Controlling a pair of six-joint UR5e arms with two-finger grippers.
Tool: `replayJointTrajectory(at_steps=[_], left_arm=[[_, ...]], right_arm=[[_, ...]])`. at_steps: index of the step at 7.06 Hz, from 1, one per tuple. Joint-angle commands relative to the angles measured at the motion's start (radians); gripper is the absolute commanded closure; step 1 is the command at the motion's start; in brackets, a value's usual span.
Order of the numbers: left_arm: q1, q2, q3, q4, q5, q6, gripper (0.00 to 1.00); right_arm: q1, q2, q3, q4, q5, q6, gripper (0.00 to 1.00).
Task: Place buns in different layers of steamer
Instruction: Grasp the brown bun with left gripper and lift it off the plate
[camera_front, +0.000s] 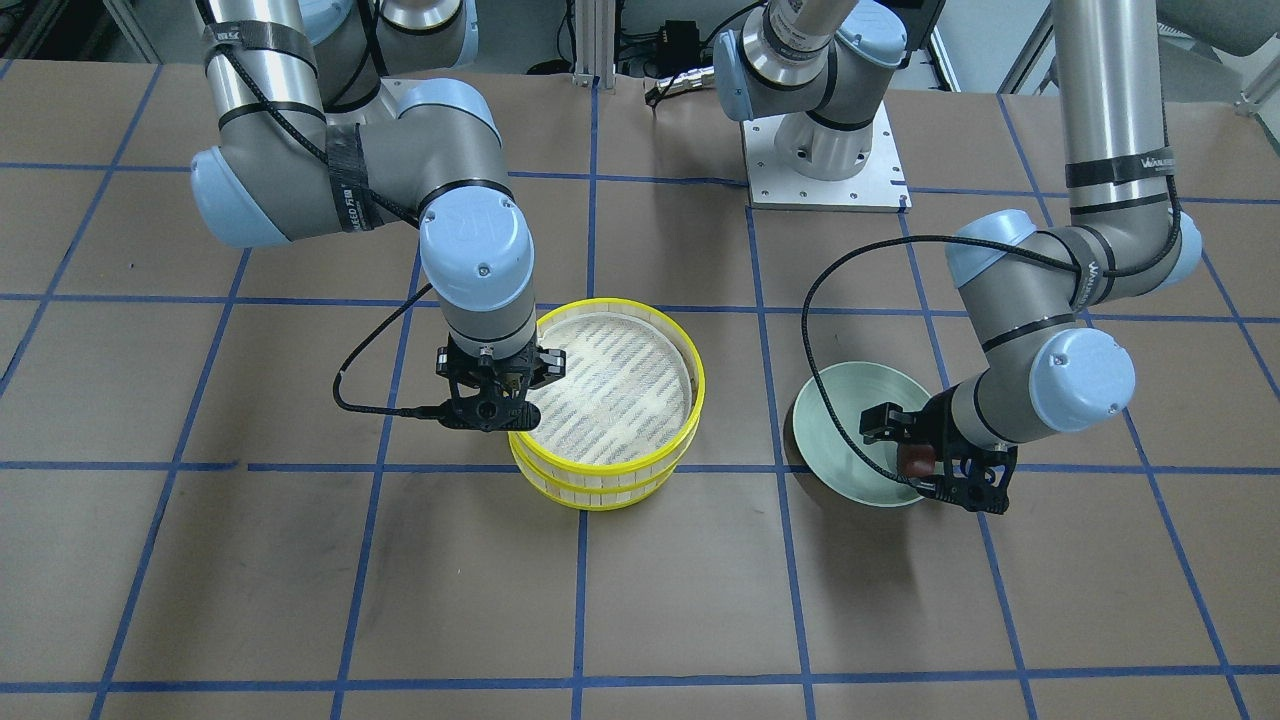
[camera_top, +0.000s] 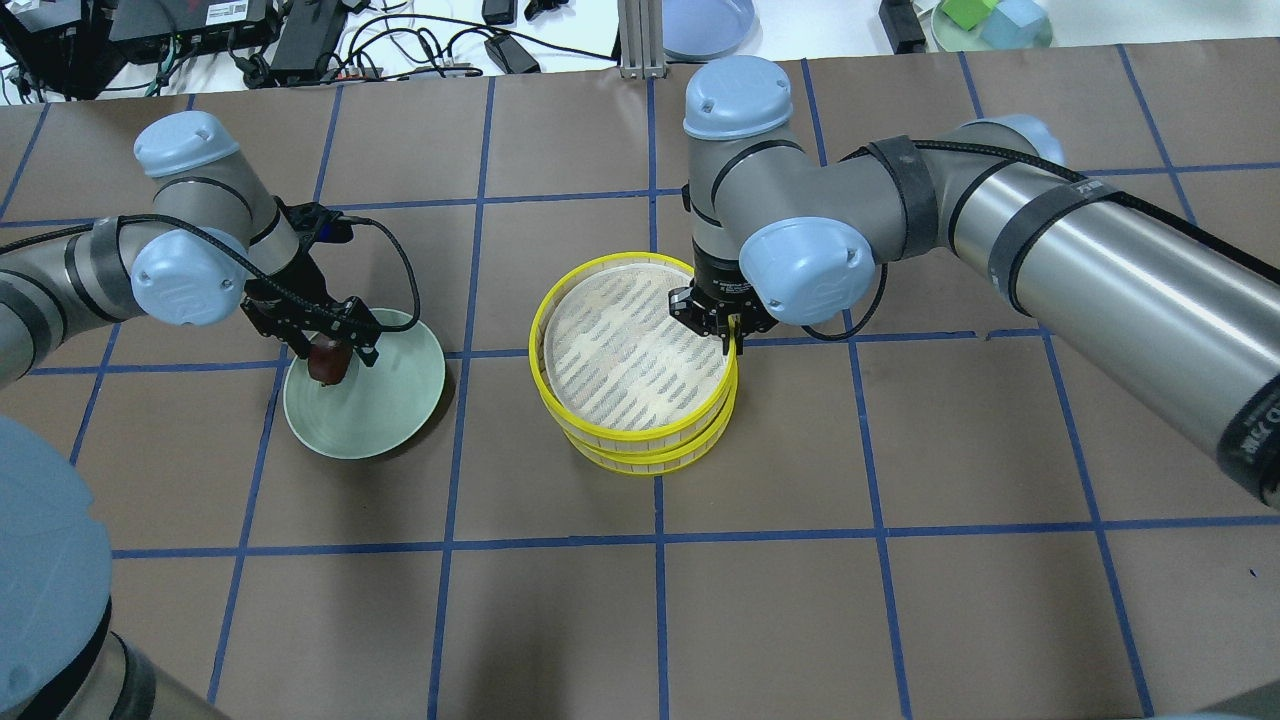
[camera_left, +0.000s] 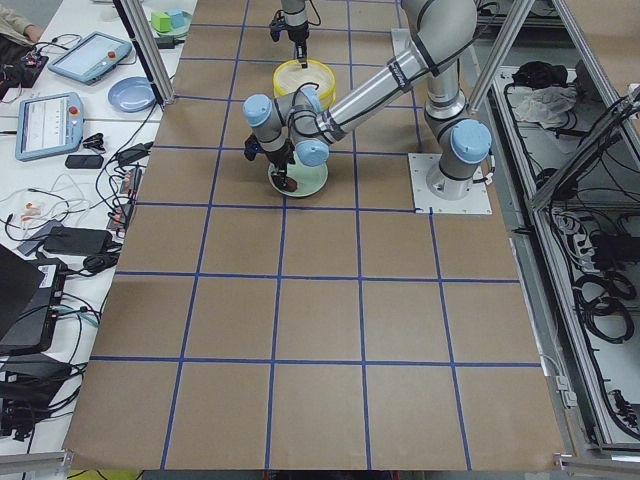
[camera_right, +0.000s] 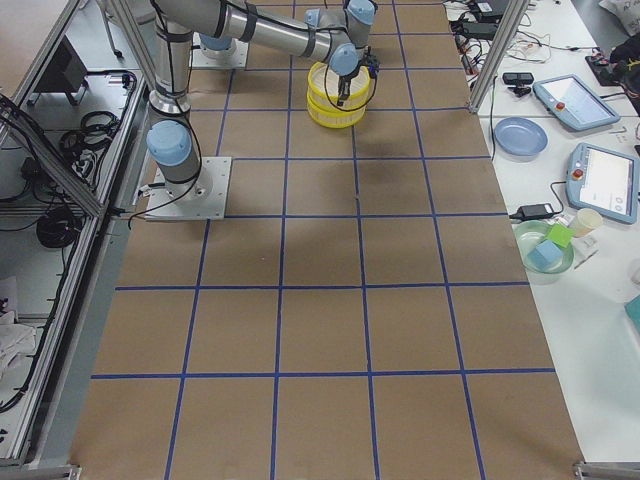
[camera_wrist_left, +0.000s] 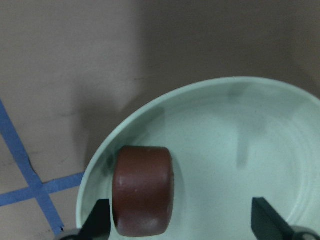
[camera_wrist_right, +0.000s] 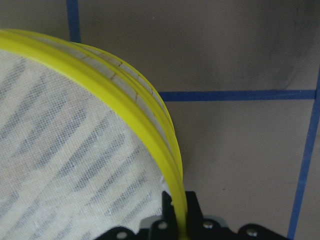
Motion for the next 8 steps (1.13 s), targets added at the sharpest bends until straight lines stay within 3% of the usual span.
replayJointTrajectory(at_steps=[1, 2, 3, 5, 7, 8], left_arm=[[0.0, -0.013, -0.001, 0.011, 0.007, 0.008, 0.37], [0.0, -0.017, 0.001, 0.03, 0.01, 0.02, 0.72], [0.0, -0.019, 0.002, 0.053, 0.049, 0.026, 1.0], [-0.003, -0.013, 0.017, 0.087, 0.05, 0.025, 1.0], [-0.041, 0.056, 0.075, 0.097, 0.031, 0.022, 1.0], [-0.063, 0.114, 0.086, 0.062, 0.001, 0.01, 1.0]], right_arm=[[0.0, -0.002, 0.001, 0.0, -0.022, -0.002, 0.95], [0.0, -0.008, 0.0, -0.003, -0.021, 0.001, 0.95], [0.0, -0.011, -0.004, -0.004, -0.019, 0.007, 0.95], [0.0, -0.007, -0.005, 0.0, -0.016, 0.006, 0.95], [0.0, -0.001, 0.001, 0.002, -0.016, 0.006, 0.94], [0.001, 0.001, 0.001, 0.003, -0.019, 0.004, 0.69]])
